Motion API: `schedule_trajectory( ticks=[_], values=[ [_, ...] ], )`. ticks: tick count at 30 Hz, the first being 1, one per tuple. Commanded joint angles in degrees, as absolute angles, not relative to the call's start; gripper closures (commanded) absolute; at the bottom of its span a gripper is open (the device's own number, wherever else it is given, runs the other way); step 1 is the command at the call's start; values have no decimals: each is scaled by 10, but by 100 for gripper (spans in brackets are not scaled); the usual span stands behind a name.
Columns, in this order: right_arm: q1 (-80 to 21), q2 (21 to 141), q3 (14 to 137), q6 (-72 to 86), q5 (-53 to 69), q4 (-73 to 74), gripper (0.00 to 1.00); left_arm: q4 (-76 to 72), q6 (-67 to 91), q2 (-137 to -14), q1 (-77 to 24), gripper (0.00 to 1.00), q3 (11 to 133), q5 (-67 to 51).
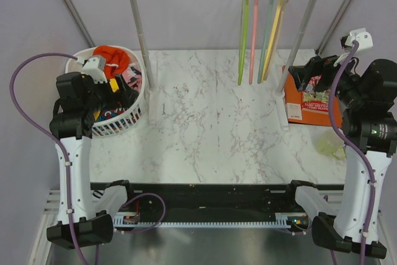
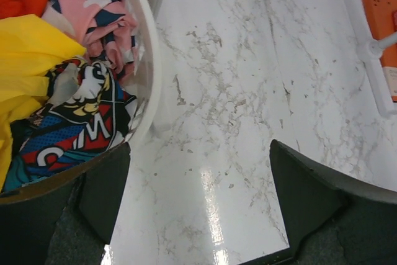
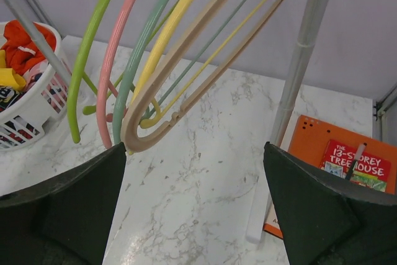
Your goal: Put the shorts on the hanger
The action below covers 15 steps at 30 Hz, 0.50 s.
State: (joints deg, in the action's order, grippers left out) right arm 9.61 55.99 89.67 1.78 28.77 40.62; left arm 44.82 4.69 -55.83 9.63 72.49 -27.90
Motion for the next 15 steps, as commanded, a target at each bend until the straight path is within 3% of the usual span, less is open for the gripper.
schedule_trajectory(
  ticks=[1,6,10,15],
  values=[
    [98,578,897,10,323,437,2,450,47,-597,109,0,787,-103],
    [98,560,874,11,331,439,2,468,18,-761,199,3,876,-107],
    [98,552,873,13,334,444,2,490,-31,-883,215,5,967,-96],
    [98,544,867,9,331,446,2,488,-66,-975,220,4,989,-37]
  ],
)
